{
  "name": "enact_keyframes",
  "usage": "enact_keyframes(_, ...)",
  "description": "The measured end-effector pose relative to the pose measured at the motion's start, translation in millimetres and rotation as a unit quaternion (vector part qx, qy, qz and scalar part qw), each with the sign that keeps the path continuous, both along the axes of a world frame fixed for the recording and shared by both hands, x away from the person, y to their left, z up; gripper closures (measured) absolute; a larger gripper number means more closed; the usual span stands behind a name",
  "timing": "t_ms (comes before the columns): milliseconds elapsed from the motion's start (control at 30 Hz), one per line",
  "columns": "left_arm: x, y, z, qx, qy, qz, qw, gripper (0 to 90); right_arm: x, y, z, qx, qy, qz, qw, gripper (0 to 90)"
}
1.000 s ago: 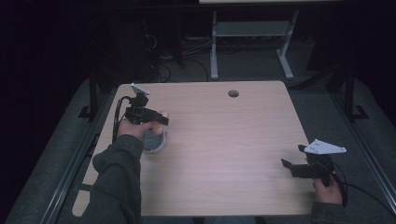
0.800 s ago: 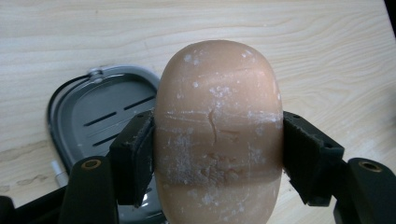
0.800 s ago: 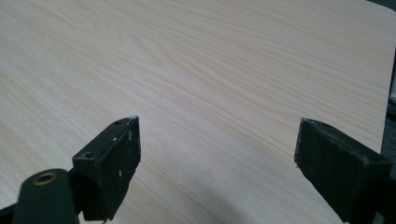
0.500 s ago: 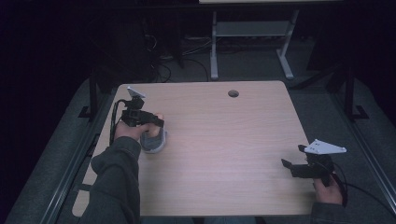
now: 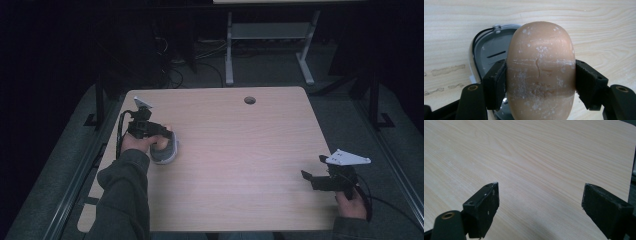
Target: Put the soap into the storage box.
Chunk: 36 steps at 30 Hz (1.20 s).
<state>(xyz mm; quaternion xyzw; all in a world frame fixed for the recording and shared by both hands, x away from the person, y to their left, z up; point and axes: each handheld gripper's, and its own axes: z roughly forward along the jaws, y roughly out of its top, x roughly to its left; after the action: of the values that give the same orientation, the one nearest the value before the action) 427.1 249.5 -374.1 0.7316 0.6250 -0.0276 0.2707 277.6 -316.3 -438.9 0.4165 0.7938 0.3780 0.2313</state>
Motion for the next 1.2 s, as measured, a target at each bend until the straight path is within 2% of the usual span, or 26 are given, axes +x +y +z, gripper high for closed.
enact_keyframes(200,0.4,0.4,-5.9,0.006,0.005,0.006,0.9999,32.4,-0.1,0.4,0.2,0.000,0.000,0.001,1.0000,14.0)
enact_keyframes(433,2.0,-2.3,-9.8,0.023,0.010,0.005,0.9997,32.3,-0.1,0.2,0.1,0.000,-0.001,0.001,1.0000,14.0)
enact_keyframes(667,2.7,-2.5,-12.4,0.030,0.013,0.003,0.9995,32.3,-0.1,-0.1,0.2,0.002,-0.001,0.002,1.0000,14.0)
enact_keyframes(833,3.2,-3.2,-13.6,0.034,0.014,0.012,0.9992,32.3,-0.2,-0.1,0.3,0.002,-0.002,0.002,1.0000,14.0)
enact_keyframes(1200,4.6,-6.4,-16.3,0.060,0.022,0.019,0.9978,32.2,-0.2,-0.6,0.4,0.001,-0.003,0.002,1.0000,14.0)
